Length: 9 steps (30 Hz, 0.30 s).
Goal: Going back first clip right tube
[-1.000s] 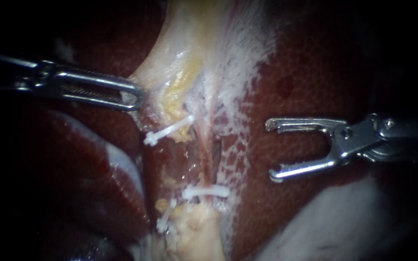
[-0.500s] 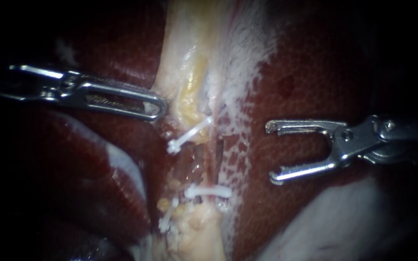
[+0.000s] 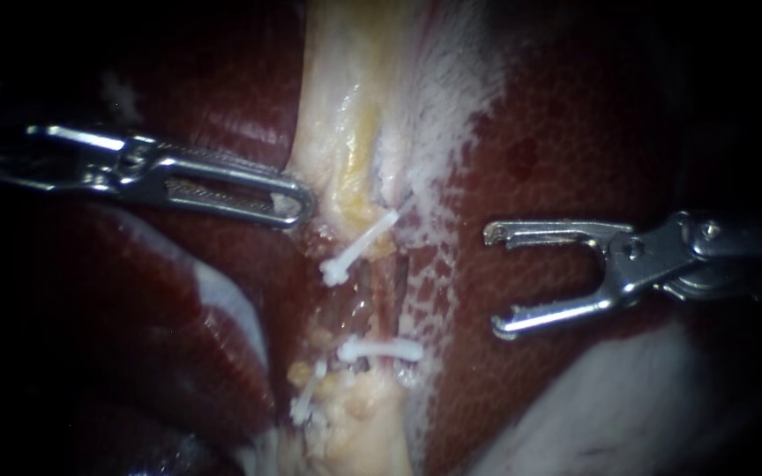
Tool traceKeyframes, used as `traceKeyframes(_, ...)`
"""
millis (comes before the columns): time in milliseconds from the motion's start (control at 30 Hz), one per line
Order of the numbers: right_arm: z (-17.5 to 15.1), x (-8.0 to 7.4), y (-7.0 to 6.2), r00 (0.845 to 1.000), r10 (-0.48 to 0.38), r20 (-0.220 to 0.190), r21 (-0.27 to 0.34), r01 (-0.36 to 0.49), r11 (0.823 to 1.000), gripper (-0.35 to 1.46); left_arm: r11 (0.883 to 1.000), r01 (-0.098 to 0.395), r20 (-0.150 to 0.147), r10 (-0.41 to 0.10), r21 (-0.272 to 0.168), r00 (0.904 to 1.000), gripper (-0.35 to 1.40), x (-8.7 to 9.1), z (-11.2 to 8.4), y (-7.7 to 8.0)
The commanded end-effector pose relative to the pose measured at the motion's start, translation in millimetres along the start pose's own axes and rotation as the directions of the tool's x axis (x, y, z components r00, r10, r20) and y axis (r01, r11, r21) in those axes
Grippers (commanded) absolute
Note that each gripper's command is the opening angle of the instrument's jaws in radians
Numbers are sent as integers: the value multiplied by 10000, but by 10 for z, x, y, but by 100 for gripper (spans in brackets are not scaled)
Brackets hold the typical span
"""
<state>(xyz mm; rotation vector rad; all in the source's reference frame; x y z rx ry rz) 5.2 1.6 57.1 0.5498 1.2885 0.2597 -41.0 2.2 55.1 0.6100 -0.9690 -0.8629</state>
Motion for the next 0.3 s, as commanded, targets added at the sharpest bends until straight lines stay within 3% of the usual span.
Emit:
traceKeyframes(33,0,0,0,10000,1,0,3,-1,10000,60,10000,-1,-1,1,0,10000,-35,0,0,0)
traceKeyframes(300,0,0,0,10000,1,0,3,-1,10000,60,10000,58,-2,-58,0,10000,-35,0,0,0)
